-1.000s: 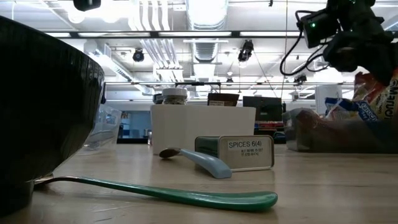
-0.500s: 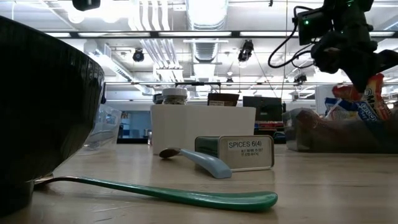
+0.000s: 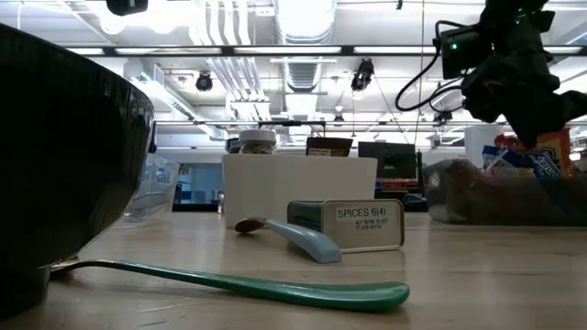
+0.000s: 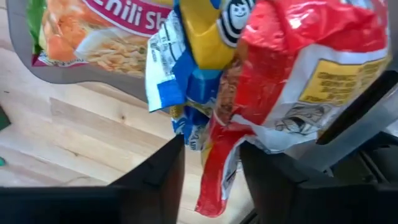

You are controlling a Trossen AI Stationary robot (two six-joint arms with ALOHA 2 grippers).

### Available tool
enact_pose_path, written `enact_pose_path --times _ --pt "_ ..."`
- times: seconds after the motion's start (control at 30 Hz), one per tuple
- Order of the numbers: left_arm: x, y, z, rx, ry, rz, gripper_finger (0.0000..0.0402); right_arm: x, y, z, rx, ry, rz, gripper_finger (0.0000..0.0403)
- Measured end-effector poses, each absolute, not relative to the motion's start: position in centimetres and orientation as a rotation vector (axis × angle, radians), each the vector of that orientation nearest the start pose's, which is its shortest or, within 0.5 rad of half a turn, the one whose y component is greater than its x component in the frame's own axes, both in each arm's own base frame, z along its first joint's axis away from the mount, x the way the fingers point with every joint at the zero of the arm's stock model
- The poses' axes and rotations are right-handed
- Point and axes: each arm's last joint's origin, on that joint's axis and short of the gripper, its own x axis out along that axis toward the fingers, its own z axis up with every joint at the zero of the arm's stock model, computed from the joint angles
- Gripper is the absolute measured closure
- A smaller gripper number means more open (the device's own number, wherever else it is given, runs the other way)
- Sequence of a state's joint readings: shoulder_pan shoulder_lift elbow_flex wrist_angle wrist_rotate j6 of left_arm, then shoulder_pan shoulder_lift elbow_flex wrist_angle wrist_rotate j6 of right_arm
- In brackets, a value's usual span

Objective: Pick & Place Food Item
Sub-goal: Put the red noodle pack into the black bin, then put the red seasoning can into the white bin

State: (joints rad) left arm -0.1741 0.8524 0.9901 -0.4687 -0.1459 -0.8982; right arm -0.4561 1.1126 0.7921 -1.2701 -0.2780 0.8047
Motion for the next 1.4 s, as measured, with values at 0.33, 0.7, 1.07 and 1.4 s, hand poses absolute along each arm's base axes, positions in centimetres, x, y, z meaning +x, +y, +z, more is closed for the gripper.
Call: enact_pose_path --times 0.33,0.7,1.07,1.4 --pt "17.0 -2.6 36.4 -0.838 0.315 0.121 0.0182 14.6 -6.4 25.1 1.185 1.328 -0.759 0.0186" --pt "17.1 -2.3 36.4 -0.832 0.309 0.135 0.0182 14.1 -6.1 26.4 1.203 1.379 -0.774 0.0131" --pt "19.5 -1.5 36.5 -0.744 0.338 0.038 0.0182 14.1 -6.1 27.6 1.195 1.36 -0.758 0.0087" --pt "22.0 2.6 39.3 -0.421 0.506 0.12 0.0182 14.3 -6.2 28.0 1.156 1.351 -0.72 0.0074"
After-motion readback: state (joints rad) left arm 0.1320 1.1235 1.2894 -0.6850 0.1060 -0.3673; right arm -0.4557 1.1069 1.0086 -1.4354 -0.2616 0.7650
